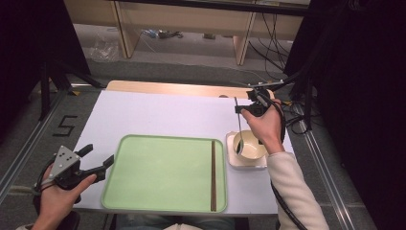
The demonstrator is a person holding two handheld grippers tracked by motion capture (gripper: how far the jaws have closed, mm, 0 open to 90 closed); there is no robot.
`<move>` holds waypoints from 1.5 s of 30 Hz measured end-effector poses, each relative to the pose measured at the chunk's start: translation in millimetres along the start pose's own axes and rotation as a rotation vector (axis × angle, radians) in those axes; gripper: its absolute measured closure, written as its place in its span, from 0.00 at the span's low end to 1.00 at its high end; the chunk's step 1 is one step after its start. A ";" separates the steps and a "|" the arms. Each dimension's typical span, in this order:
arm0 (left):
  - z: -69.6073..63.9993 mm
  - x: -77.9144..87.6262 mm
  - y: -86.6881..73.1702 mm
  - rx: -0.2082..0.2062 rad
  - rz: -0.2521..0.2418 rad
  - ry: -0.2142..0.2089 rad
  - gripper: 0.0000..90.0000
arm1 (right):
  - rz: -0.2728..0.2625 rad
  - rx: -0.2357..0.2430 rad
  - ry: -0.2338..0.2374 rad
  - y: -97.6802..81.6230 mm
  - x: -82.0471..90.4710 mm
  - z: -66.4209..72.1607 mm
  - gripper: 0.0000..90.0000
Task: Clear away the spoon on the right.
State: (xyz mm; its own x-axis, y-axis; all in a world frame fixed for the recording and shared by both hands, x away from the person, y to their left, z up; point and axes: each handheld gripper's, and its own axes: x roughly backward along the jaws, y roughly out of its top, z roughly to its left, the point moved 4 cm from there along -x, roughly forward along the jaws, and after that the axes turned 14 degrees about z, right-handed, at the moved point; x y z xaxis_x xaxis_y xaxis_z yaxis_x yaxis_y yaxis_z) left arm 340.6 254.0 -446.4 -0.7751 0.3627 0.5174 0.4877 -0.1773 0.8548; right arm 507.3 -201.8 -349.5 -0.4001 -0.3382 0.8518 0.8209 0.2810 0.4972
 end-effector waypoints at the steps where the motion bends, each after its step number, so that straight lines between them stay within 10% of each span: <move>1: 0.0 0.0 0.0 0.000 0.001 0.000 0.20 | 0.002 -0.010 -0.003 -0.5 -1.0 1.9 1.00; 14: -0.1 -0.3 0.0 -0.003 0.002 -0.002 0.20 | 0.076 -0.009 0.053 -5.6 -19.4 23.0 1.00; 32: -0.5 -0.7 0.0 -0.001 0.002 -0.007 0.20 | 0.282 -0.177 0.098 -21.0 -49.8 52.0 1.00; 45: -0.5 -0.8 -0.2 -0.001 0.003 -0.009 0.20 | 0.340 -0.192 0.116 -27.4 -70.8 59.4 1.00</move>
State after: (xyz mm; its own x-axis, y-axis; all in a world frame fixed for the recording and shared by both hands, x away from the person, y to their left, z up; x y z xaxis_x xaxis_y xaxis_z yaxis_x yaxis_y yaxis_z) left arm 341.0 253.2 -446.9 -0.7701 0.3704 0.5194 0.4894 -0.1792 0.8534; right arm 488.9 -132.2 -413.6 -0.0532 -0.3567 0.9327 0.9641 0.2249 0.1410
